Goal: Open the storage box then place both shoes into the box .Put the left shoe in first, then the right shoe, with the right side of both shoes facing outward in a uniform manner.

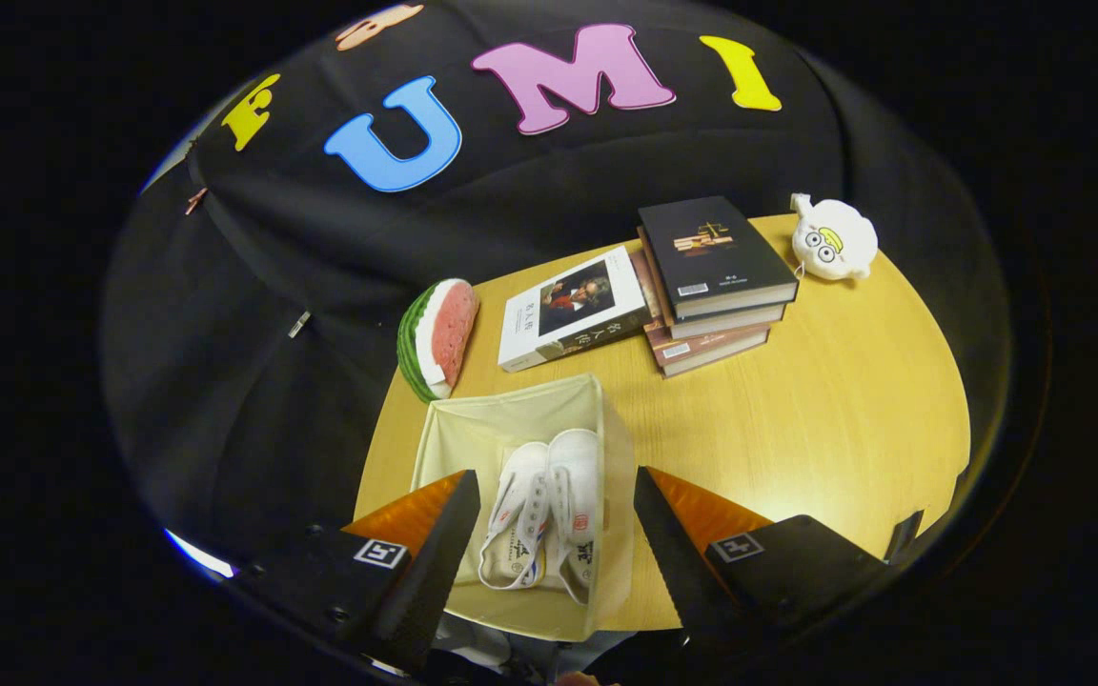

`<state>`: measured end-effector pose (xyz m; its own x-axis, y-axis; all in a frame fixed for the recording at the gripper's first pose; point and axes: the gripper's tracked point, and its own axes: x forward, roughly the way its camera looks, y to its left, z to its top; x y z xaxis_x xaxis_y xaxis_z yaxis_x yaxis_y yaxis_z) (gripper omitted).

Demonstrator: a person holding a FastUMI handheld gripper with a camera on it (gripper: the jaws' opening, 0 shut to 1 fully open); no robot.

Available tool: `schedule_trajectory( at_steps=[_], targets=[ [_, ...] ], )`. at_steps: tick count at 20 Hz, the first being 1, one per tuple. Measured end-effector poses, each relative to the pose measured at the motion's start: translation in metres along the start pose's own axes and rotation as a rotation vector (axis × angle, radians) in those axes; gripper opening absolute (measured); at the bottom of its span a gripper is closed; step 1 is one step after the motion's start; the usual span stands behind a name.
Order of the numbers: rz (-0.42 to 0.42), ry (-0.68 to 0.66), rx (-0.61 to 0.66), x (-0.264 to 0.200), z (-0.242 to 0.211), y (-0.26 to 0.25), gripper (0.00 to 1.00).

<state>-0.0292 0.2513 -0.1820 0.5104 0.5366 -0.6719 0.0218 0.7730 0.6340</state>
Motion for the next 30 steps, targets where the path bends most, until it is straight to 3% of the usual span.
schedule_trajectory(
  at_steps=[9, 14, 25, 30],
  targets=[
    [-0.186, -0.243, -0.129, -0.059, 0.053, -0.091, 0.99],
    [-0.239, -0.402, -0.206, -0.100, 0.077, -0.113, 0.99],
    [-0.309, -0.708, -0.361, -0.189, 0.103, -0.104, 0.98],
    [-0.315, -0.749, -0.385, -0.204, 0.100, -0.098, 0.97]
  ],
)
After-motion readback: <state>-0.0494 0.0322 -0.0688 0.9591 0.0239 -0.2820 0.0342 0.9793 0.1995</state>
